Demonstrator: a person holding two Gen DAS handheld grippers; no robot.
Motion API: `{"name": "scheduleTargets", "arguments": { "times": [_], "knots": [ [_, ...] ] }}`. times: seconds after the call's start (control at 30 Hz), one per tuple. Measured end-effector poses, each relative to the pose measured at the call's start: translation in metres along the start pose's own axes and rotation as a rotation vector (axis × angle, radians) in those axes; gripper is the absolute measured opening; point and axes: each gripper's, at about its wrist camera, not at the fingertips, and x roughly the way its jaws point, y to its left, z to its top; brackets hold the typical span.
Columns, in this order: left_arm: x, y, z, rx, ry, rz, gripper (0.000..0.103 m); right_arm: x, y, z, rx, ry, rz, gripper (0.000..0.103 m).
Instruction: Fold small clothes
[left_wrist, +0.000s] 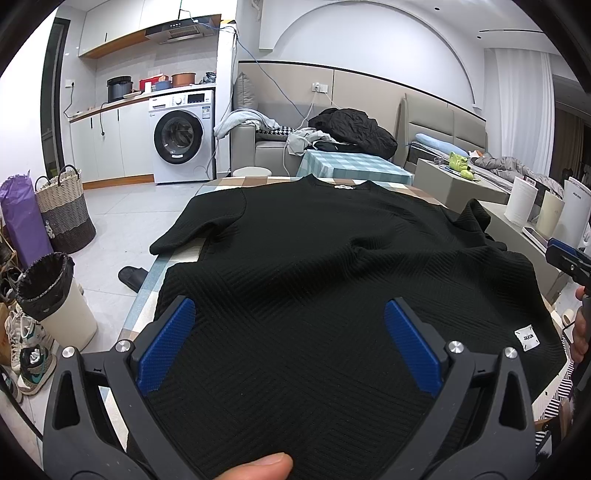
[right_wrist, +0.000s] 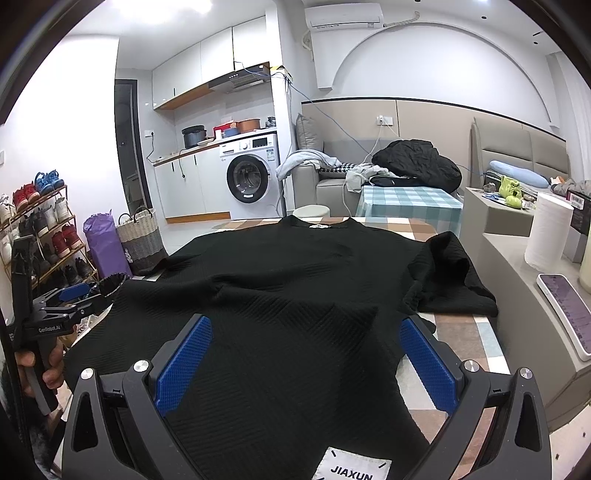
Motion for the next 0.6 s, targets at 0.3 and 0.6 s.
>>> {"name": "scheduleTargets", "arguments": {
  "times": [0.3, 0.6],
  "knots": [
    [0.0, -0.0004, -0.0001, 0.0, 0.0, 0.001, 0.102, -0.0001, -0.0009, -0.0006, 0.0, 0.0, -0.002, 0.103],
    [-0.0037, -0.0011, -0.0003, 0.002, -0.002, 0.0, 0.102, -0.0013, -0.0019, -0.0008, 0.001, -0.001, -0.003, 0.103]
  ]
}}
